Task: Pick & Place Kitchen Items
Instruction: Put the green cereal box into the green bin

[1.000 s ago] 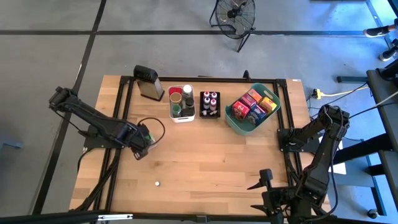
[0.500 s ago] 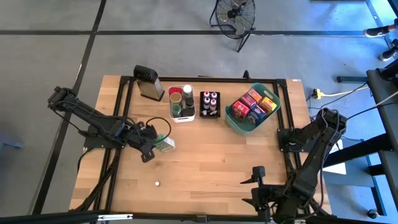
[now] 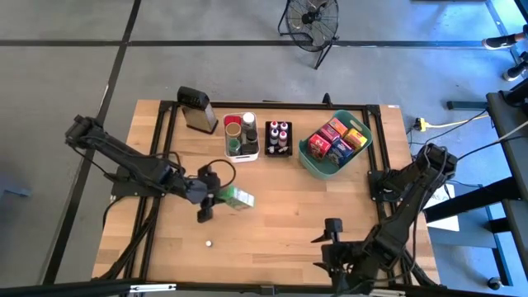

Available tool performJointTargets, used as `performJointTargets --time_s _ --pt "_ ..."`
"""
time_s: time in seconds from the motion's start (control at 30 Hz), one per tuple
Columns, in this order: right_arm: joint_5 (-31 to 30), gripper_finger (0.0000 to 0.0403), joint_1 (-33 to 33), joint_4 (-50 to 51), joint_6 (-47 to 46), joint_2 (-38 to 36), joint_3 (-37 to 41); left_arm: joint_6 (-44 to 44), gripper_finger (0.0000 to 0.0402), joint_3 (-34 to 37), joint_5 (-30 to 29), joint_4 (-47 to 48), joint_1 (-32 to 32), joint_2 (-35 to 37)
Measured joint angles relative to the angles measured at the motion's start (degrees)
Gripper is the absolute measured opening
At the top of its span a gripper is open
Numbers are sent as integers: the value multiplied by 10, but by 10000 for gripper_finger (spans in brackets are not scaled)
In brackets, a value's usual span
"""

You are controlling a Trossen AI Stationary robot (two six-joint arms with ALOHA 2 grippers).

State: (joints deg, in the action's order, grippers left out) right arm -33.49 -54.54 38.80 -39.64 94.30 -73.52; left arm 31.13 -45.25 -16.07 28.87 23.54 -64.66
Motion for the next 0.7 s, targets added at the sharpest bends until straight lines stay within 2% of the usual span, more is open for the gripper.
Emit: performJointTargets --time_s 0.2,0.33,0.47,0.6,0.7 --pt "47 324 19 -19 1 2 0 -37 109 0 35 -49 -23 -48" --pt "41 340 27 -26 15 3 0 -58 107 -10 60 -75 -31 -97" --pt "-28 341 37 -21 12 3 0 -94 108 -59 70 -85 -30 -159" --pt "14 342 59 -18 32 3 0 -144 106 -124 72 -81 -29 -229" --pt "-15 342 73 -18 28 3 0 -180 106 -176 66 -78 -25 -281"
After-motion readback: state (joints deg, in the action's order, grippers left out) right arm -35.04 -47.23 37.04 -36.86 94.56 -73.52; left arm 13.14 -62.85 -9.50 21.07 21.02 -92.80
